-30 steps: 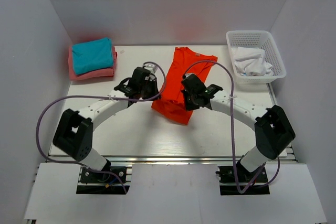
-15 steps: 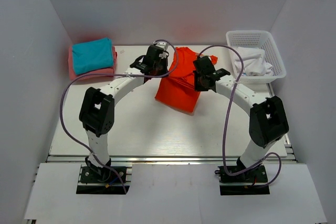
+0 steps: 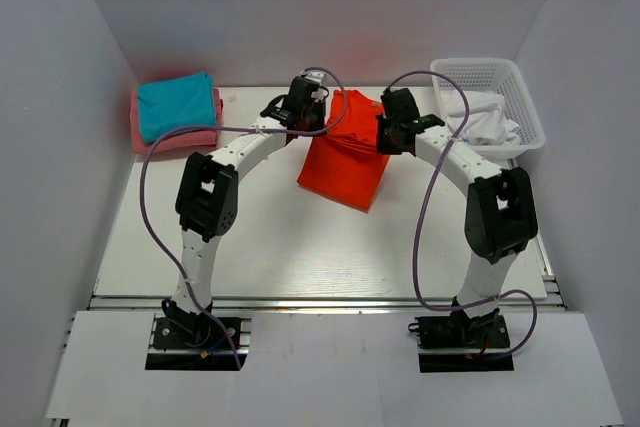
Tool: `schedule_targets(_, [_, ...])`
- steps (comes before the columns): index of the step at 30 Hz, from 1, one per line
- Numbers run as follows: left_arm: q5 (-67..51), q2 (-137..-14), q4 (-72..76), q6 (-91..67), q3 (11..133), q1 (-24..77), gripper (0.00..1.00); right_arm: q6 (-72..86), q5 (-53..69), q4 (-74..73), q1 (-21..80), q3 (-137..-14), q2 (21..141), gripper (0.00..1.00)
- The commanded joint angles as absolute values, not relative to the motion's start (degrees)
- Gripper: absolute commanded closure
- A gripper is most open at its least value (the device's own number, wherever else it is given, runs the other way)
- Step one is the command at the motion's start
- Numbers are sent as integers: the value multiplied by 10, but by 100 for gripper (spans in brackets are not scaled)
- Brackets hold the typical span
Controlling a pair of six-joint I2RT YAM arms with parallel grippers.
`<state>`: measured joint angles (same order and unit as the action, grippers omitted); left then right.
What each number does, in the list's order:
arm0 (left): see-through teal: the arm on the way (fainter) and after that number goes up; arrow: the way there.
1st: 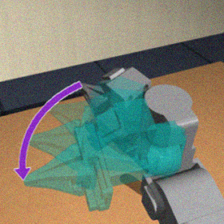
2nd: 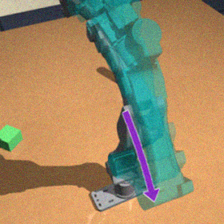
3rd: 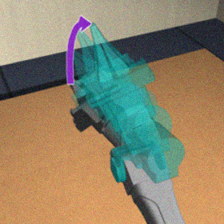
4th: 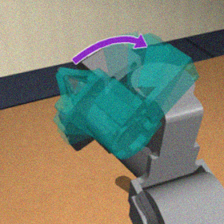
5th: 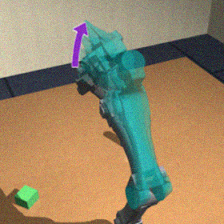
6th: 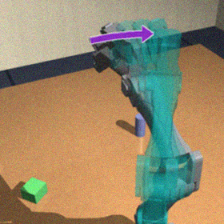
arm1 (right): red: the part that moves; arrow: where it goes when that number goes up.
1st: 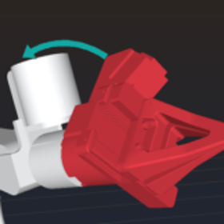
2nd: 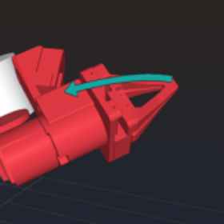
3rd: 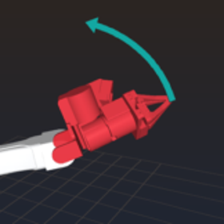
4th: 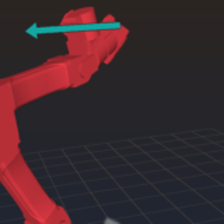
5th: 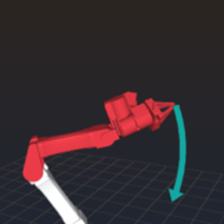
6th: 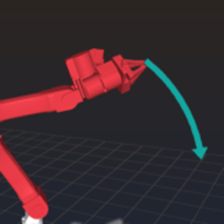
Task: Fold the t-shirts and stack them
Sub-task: Fold the folded rectangular tshirt in 1/3 of the way
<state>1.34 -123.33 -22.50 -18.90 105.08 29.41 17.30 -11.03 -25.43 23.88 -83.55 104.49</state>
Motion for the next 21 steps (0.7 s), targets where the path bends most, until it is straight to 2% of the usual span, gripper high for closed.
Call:
schedule_targets(1, [11,-1243,-227,-182,1095,284,100,159,-82,-240,222,-874,1069,100])
schedule_targets(16, [-16,-1312,-150,-187,1110,267,100,188,-56,-186,180,-918,1176,100])
schedule_targets(17, [-16,-1317,-136,-192,1110,267,96,187,-60,-183,178,-918,1182,100])
schedule_targets(19, [-7,-1317,-109,-192,1095,267,78,201,-78,-177,171,-932,1201,100])
schedule_targets(20, [-2,-1324,-90,-192,1095,267,59,203,-80,-174,166,-940,1206,96])
schedule_targets(21, [-2,-1329,-90,-198,1095,262,47,205,-85,-157,164,-946,1209,79])
